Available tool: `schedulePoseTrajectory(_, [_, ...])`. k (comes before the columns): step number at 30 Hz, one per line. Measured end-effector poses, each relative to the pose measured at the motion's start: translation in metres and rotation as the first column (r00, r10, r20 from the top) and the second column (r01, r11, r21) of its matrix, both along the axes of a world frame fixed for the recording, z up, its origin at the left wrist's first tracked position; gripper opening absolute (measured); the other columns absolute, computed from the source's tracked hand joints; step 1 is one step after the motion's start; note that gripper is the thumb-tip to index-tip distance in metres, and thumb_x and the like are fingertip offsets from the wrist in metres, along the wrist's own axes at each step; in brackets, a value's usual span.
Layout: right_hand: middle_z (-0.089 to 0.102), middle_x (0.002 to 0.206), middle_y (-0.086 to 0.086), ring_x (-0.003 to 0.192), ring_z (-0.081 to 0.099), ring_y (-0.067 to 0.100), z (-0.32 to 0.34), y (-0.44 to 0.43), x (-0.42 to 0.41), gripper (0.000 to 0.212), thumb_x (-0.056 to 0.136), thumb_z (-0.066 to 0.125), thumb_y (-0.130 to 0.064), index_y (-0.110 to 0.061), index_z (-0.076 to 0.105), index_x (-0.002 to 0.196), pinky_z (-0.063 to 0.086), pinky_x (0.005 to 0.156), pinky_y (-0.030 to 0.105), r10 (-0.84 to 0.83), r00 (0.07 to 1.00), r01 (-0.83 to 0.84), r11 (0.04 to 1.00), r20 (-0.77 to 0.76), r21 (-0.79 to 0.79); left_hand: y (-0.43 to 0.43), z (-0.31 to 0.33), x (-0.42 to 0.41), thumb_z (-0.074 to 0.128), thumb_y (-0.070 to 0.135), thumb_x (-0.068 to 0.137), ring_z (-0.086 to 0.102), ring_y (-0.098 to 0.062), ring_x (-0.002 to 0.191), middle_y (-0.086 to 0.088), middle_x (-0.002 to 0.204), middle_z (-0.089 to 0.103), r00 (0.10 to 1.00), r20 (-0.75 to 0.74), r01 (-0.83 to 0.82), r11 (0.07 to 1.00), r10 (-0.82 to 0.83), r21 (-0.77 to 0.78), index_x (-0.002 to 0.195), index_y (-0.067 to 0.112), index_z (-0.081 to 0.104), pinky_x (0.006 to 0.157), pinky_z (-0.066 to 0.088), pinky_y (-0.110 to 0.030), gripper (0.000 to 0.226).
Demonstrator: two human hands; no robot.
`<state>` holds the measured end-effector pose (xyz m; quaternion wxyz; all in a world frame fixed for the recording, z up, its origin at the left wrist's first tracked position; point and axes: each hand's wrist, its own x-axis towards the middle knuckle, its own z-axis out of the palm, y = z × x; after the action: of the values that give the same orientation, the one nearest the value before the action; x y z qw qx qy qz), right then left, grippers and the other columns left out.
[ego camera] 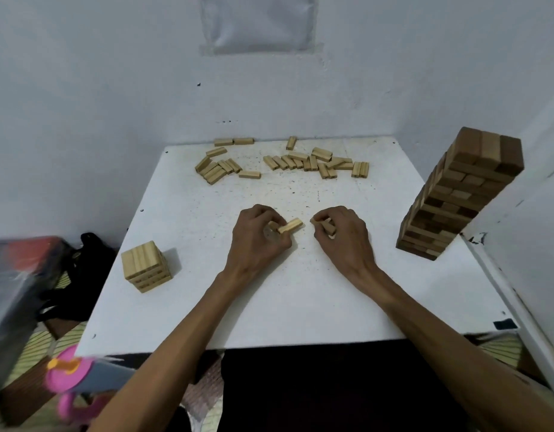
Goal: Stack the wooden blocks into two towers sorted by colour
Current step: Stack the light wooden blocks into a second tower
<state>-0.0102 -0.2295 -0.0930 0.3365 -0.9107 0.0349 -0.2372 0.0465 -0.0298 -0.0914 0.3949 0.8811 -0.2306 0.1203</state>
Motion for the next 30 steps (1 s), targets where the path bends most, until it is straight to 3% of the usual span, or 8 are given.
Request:
schedulePoseTrajectory(5, [0.069, 0.099, -0.008, 0.093, 0.059, 0.012, -0.001, 0.017, -0.039, 0.013, 0.09, 0.073, -0.01, -0.017, 0.075, 0.1, 0.045, 0.08, 0.022, 0.104, 0.994, -0.104, 0.995, -0.011, 0.004, 0.014, -0.005, -0.044, 0.081, 0.022, 0.073, 0.061, -0.016, 0.098, 0.013, 0.095, 0.067, 0.999, 0.032, -0.029, 1.0, 0.029, -0.005, 0.087, 0.024, 0.072, 0.085, 0.048, -0.027, 0.017])
schedulePoseTrajectory(9, [0.069, 0.099, -0.01, 0.094, 0.06, 0.012, -0.002, 0.027, -0.058, 0.013, 0.09, 0.073, -0.01, -0.019, 0.074, 0.1, 0.048, 0.081, 0.026, 0.151, 0.989, -0.151, 0.989, -0.006, 0.002, 0.03, -0.007, -0.069, 0.081, 0.022, 0.073, 0.06, -0.017, 0.101, 0.015, 0.096, 0.067, 0.996, 0.05, -0.07, 0.998, 0.069, 0.01, 0.088, 0.025, 0.072, 0.089, 0.04, -0.014, 0.017])
schedulePoseTrajectory(14, [0.068, 0.098, -0.016, 0.091, 0.055, 0.006, -0.004, 0.035, -0.07, 0.017, 0.089, 0.074, -0.011, -0.022, 0.073, 0.102, 0.04, 0.079, 0.013, 0.22, 0.975, -0.22, 0.975, -0.016, 0.016, 0.051, -0.007, -0.089, 0.078, 0.021, 0.074, 0.06, -0.018, 0.102, 0.013, 0.098, 0.067, 0.988, 0.029, -0.154, 0.988, 0.154, -0.008, 0.089, 0.023, 0.072, 0.09, 0.035, -0.012, 0.016])
schedulePoseTrajectory(17, [0.069, 0.101, -0.014, 0.092, 0.056, 0.007, -0.003, 0.042, -0.074, 0.021, 0.088, 0.075, -0.011, -0.021, 0.072, 0.106, 0.039, 0.079, 0.013, 0.302, 0.953, -0.302, 0.953, -0.006, 0.007, 0.057, -0.004, -0.096, 0.076, 0.021, 0.076, 0.059, -0.018, 0.102, 0.011, 0.099, 0.067, 0.985, 0.035, -0.168, 0.986, 0.169, -0.008, 0.089, 0.021, 0.072, 0.09, 0.038, -0.013, 0.014])
schedulePoseTrajectory(22, [0.069, 0.109, -0.011, 0.098, 0.061, 0.009, -0.003, 0.053, -0.074, 0.034, 0.086, 0.076, -0.009, -0.021, 0.07, 0.117, 0.05, 0.086, 0.024, 0.392, 0.92, -0.391, 0.919, -0.01, 0.048, 0.067, -0.007, -0.099, 0.079, 0.017, 0.078, 0.065, -0.01, 0.106, 0.009, 0.113, 0.065, 0.996, -0.012, -0.093, 0.995, 0.093, -0.023, 0.091, 0.019, 0.073, 0.091, 0.052, -0.029, 0.015])
schedulePoseTrajectory(26, [0.065, 0.113, -0.011, 0.104, 0.063, 0.011, -0.005, 0.051, -0.069, 0.037, 0.085, 0.076, -0.009, -0.021, 0.067, 0.12, 0.055, 0.09, 0.037, 0.441, 0.897, -0.441, 0.897, -0.01, 0.02, 0.075, -0.008, -0.1, 0.076, 0.022, 0.08, 0.052, -0.005, 0.133, 0.005, 0.144, 0.055, 0.997, -0.058, -0.055, 0.998, 0.054, -0.017, 0.11, 0.02, 0.07, 0.105, 0.044, -0.02, 0.03])
schedulePoseTrajectory(28, [0.063, 0.114, -0.011, 0.105, 0.063, 0.009, -0.005, 0.049, -0.067, 0.037, 0.085, 0.075, -0.01, -0.021, 0.066, 0.119, 0.056, 0.09, 0.039, 0.453, 0.892, -0.452, 0.891, -0.011, 0.024, 0.076, -0.01, -0.101, 0.073, 0.034, 0.08, 0.048, -0.012, 0.133, 0.002, 0.141, 0.053, 0.99, -0.059, -0.127, 0.992, 0.128, 0.028, 0.12, 0.02, 0.067, 0.106, 0.042, -0.026, 0.042])
schedulePoseTrajectory(30, [0.061, 0.114, -0.009, 0.105, 0.062, 0.004, -0.005, 0.048, -0.065, 0.036, 0.084, 0.075, -0.011, -0.02, 0.067, 0.118, 0.056, 0.089, 0.038, 0.453, 0.892, -0.452, 0.892, -0.013, 0.018, 0.074, -0.011, -0.103, 0.067, 0.046, 0.078, 0.049, -0.02, 0.122, 0.0, 0.125, 0.055, 0.974, -0.029, -0.222, 0.969, 0.226, 0.104, 0.123, 0.022, 0.066, 0.099, 0.043, -0.035, 0.051])
